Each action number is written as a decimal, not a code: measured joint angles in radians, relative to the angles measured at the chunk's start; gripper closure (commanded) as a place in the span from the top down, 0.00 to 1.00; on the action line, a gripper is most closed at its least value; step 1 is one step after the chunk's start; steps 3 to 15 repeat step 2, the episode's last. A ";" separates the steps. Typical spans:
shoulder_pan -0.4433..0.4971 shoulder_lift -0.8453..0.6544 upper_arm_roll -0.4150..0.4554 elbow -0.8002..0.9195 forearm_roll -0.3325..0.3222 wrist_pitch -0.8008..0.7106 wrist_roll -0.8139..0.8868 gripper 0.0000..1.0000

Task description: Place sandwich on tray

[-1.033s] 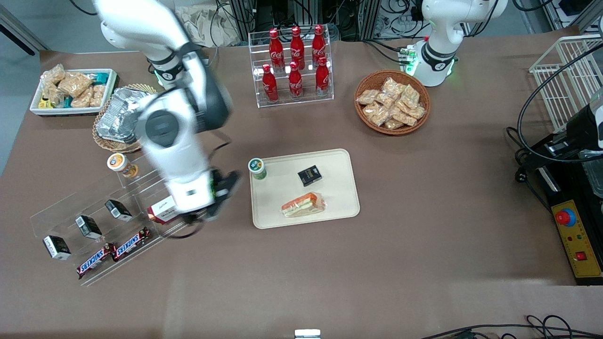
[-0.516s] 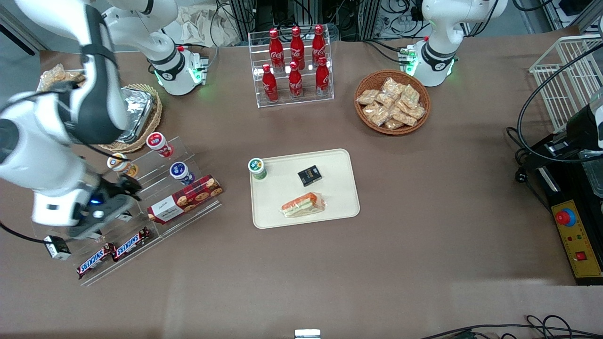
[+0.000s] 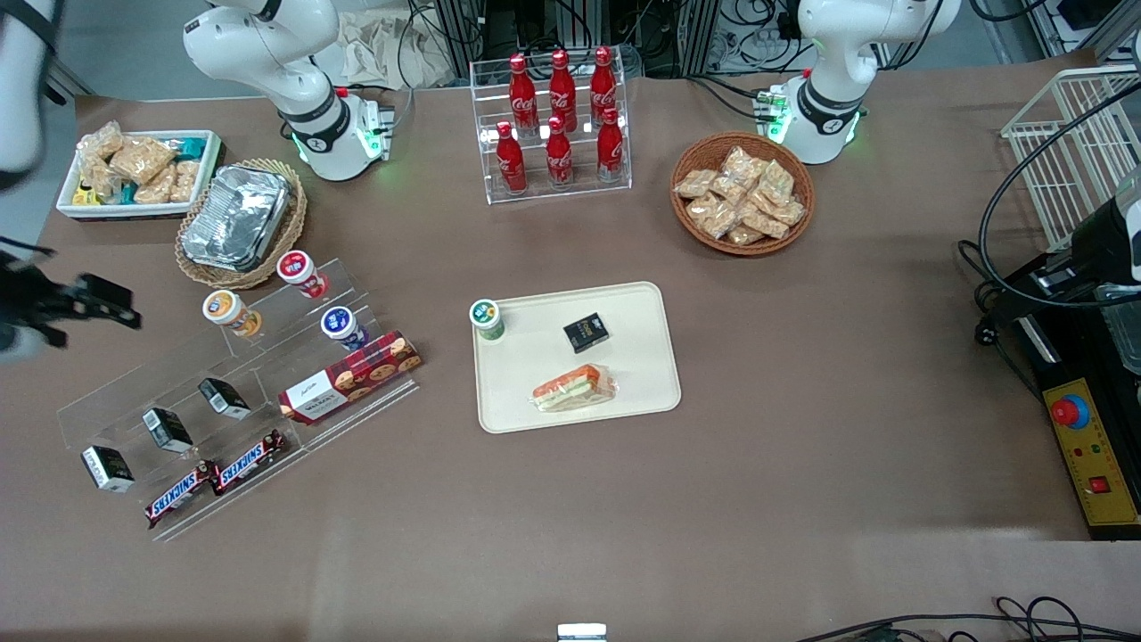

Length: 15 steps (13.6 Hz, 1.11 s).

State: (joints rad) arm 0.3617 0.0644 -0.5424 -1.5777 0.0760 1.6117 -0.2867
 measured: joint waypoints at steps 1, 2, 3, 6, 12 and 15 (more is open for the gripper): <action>-0.028 -0.020 0.015 0.000 -0.001 -0.025 0.051 1.00; -0.065 -0.036 0.040 -0.001 -0.001 -0.041 0.093 1.00; -0.065 -0.036 0.040 -0.001 -0.001 -0.041 0.093 1.00; -0.065 -0.036 0.040 -0.001 -0.001 -0.041 0.093 1.00; -0.065 -0.036 0.040 -0.001 -0.001 -0.041 0.093 1.00; -0.065 -0.036 0.040 -0.001 -0.001 -0.041 0.093 1.00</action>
